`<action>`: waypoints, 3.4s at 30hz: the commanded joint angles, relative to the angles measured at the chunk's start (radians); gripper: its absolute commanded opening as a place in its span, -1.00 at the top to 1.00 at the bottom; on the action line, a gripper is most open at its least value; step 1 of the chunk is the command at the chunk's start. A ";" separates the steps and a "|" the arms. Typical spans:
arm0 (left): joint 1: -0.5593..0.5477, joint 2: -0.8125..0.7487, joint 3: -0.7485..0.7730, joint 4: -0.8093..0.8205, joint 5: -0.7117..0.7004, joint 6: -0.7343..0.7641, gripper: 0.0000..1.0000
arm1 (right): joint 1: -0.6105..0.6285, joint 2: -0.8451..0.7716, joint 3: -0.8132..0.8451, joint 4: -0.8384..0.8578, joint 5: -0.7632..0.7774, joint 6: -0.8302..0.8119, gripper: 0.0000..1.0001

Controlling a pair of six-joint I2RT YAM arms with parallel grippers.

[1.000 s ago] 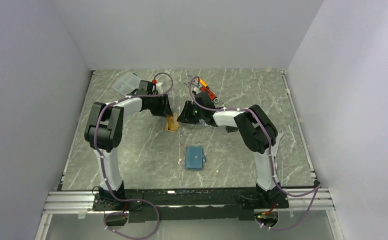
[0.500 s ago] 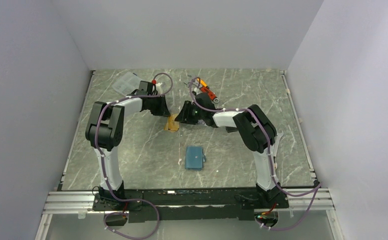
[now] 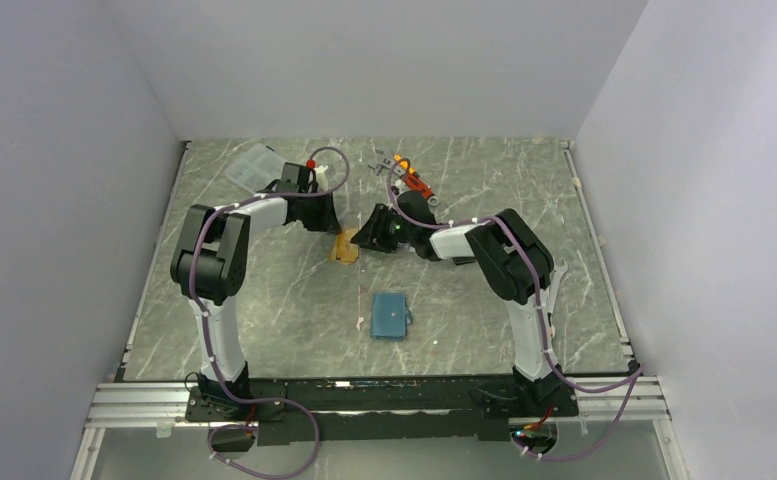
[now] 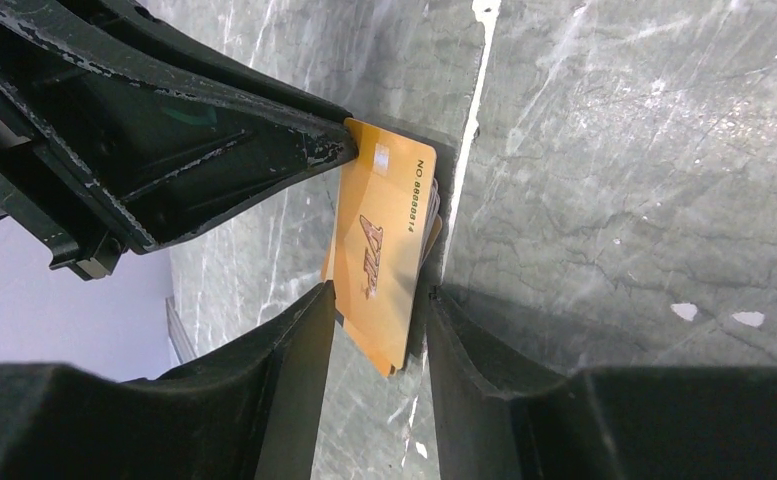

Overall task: Put the credit cards into the card holder
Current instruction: Pick up the credit card from the center of the board.

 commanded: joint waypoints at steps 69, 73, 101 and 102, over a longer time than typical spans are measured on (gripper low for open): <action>-0.113 -0.377 -0.242 -0.178 -0.214 0.634 0.13 | 0.008 -0.062 -0.137 -0.153 0.131 0.015 0.22; -0.151 -0.348 -0.249 -0.153 -0.283 0.658 0.16 | 0.003 -0.055 -0.152 -0.123 0.107 0.029 0.22; -0.220 -0.263 -0.254 -0.122 -0.371 0.675 0.29 | 0.002 -0.071 -0.206 0.022 -0.011 0.045 0.25; -0.220 -0.262 -0.256 -0.120 -0.373 0.675 0.29 | 0.003 -0.071 -0.211 0.032 -0.018 0.049 0.26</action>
